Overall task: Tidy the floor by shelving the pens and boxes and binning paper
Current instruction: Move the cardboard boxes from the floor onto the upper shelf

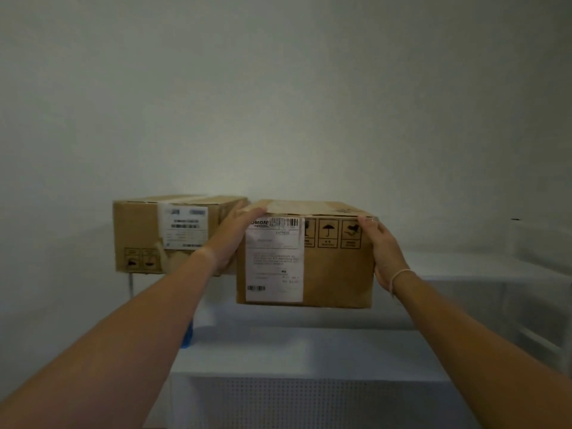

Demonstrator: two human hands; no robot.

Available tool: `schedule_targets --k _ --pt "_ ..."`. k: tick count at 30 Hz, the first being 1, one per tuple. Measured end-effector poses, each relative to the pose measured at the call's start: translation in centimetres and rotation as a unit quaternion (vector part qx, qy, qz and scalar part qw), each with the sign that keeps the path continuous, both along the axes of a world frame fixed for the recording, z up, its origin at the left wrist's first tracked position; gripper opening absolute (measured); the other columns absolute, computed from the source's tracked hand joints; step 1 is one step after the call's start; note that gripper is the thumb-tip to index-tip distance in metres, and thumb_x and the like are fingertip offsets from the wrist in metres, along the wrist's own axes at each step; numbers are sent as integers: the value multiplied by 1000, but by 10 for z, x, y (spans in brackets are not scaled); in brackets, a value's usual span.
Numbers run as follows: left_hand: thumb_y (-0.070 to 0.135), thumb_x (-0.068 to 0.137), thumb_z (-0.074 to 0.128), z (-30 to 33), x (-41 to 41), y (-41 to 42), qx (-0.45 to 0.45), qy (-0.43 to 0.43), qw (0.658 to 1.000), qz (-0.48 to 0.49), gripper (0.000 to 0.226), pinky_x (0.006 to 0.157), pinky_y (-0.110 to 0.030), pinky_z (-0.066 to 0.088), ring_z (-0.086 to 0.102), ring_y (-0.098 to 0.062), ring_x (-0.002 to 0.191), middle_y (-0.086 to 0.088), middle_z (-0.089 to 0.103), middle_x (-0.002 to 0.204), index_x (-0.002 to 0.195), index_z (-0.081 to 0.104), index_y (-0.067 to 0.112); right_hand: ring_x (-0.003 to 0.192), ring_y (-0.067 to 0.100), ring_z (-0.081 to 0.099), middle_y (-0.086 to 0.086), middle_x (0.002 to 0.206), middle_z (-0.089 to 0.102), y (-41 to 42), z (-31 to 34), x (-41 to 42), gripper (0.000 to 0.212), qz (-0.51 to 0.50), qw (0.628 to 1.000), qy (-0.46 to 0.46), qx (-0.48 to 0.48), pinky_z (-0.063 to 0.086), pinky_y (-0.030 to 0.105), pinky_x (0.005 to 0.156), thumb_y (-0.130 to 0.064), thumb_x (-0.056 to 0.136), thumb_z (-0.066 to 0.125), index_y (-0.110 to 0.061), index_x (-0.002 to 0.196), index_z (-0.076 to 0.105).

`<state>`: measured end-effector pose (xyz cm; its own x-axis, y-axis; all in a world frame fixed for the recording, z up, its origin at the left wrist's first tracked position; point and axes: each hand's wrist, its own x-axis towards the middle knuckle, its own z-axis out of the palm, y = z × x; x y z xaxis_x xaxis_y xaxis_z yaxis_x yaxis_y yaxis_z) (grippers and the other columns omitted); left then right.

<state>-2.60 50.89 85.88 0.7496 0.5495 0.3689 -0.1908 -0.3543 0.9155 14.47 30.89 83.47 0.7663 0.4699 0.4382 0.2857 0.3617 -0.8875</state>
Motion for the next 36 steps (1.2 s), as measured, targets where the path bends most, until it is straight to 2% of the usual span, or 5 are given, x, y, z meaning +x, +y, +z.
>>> schedule_targets --k 3,9,15,24,36 --pt "52 76 66 -2 -2 19 60 -14 996 66 84 68 -20 49 52 -15 108 1 46 129 145 22 30 101 14 61 -6 105 68 23 -3 0 35 -19 999 -19 -27 50 34 86 -60 80 51 -35 102 64" --pt "66 73 58 -8 6 68 283 42 926 245 98 111 -54 30 26 -31 140 -9 26 152 149 13 24 123 24 48 3 133 54 77 -4 8 67 -79 991 -38 -98 37 39 104 -68 82 36 -26 132 47" --pt "67 78 49 -23 17 100 490 138 781 363 81 114 -61 7 9 -37 145 -8 24 155 145 24 28 133 29 37 9 146 40 117 0 32 68 -108 980 -50 -159 28 39 108 -63 89 28 -19 141 29" --pt "71 78 42 -33 37 117 524 130 738 405 80 110 -64 14 17 -41 140 -14 33 144 143 29 25 126 29 44 11 140 45 136 -7 52 69 -158 973 -58 -160 30 30 88 -63 88 27 -17 139 31" --pt "48 86 50 -9 39 66 564 106 740 352 64 111 -55 24 28 -40 137 -17 39 145 141 37 17 131 33 38 8 151 31 77 -19 36 73 -127 956 -38 -263 33 51 108 -64 88 28 -21 146 21"
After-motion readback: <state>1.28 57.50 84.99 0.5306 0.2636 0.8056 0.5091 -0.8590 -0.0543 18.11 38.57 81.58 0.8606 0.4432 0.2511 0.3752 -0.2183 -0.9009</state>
